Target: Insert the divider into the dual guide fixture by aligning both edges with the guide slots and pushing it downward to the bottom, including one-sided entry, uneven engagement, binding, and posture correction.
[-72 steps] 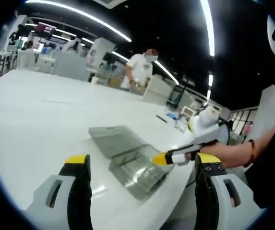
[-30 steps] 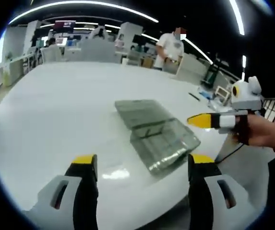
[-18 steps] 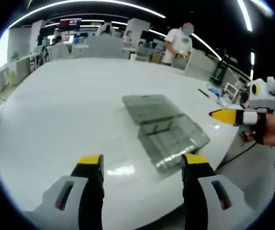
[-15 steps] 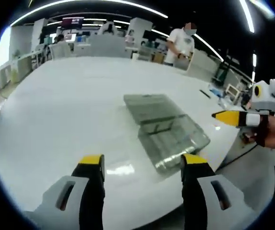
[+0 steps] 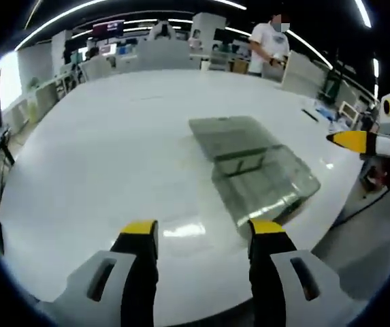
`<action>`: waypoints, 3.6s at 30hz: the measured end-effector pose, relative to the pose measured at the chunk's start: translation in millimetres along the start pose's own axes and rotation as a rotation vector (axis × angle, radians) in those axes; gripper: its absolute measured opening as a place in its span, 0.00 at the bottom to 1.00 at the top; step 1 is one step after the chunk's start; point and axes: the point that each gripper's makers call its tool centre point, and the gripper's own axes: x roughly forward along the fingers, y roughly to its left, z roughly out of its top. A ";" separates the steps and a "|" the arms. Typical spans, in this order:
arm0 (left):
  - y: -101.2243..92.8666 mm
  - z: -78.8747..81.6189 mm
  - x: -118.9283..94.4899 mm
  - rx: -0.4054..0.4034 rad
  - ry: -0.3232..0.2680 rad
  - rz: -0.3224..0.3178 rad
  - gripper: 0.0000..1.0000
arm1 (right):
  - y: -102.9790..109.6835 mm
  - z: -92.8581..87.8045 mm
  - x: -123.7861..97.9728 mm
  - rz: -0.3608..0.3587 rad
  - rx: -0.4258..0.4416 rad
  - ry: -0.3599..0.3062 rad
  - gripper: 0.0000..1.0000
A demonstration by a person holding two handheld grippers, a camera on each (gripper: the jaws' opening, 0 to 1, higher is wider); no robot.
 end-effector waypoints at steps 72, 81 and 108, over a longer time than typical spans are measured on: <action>15.7 -30.6 39.5 -0.048 0.254 0.115 0.31 | -11.6 -14.6 15.9 0.098 0.047 0.098 0.20; 13.7 -27.3 30.1 -0.092 0.219 0.096 0.31 | -3.0 -15.0 14.6 0.121 0.023 0.110 0.20; -23.2 19.4 -4.2 -0.148 0.009 -0.038 0.31 | 36.2 -2.7 14.3 0.204 0.014 0.063 0.21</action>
